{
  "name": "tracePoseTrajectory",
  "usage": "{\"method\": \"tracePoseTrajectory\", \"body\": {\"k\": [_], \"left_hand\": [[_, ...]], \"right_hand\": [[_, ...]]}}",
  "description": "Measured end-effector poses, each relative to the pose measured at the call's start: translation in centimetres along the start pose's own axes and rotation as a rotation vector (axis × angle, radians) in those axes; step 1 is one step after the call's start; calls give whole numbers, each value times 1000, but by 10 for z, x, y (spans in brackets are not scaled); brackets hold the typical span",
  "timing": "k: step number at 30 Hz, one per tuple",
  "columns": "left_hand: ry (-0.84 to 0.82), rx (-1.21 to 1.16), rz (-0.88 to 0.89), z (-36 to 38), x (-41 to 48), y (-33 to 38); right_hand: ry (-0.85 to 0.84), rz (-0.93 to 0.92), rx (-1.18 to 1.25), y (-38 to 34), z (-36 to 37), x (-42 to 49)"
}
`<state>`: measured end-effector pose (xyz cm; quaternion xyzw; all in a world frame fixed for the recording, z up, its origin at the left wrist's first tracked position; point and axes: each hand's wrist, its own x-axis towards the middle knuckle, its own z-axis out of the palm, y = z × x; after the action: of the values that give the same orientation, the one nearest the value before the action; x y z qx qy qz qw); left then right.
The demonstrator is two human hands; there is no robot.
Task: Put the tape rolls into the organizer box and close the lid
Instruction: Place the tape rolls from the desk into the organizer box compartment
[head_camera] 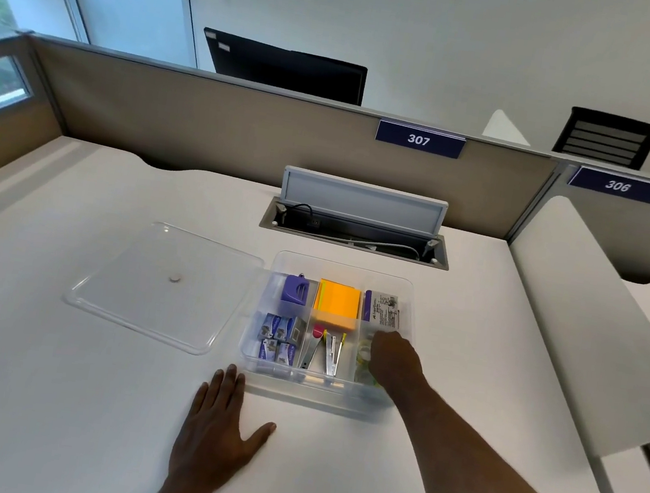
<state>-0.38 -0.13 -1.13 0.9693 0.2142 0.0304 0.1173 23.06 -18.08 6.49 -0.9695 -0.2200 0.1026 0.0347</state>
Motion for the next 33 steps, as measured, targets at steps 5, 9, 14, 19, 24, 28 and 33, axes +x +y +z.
{"method": "tracePoseTrajectory", "body": {"k": [5,9,14,19,24,28,33], "left_hand": [[3,-15,5,-2,0,0],[-8,-10,4,0,-1,-1],[-14,-15,3,-3,-1,0],[-14,-11,0,-1,-2,-1],[-11,-16,9,-3,-1,0],[-15,-17,8,-4,-1,0],[-25,-20,3,-4,-2,0]], "right_hand": [[-21,28,10,-1,3,2],[-23,25,9,-1,6,3],[-20,13,-10,1,3,3],[68,-13,32,-3,0,2],[81,-9,159,-10,-1,3],[44,-15,219,-10,1,4],[-1,-42,234,-7,2,4]]}}
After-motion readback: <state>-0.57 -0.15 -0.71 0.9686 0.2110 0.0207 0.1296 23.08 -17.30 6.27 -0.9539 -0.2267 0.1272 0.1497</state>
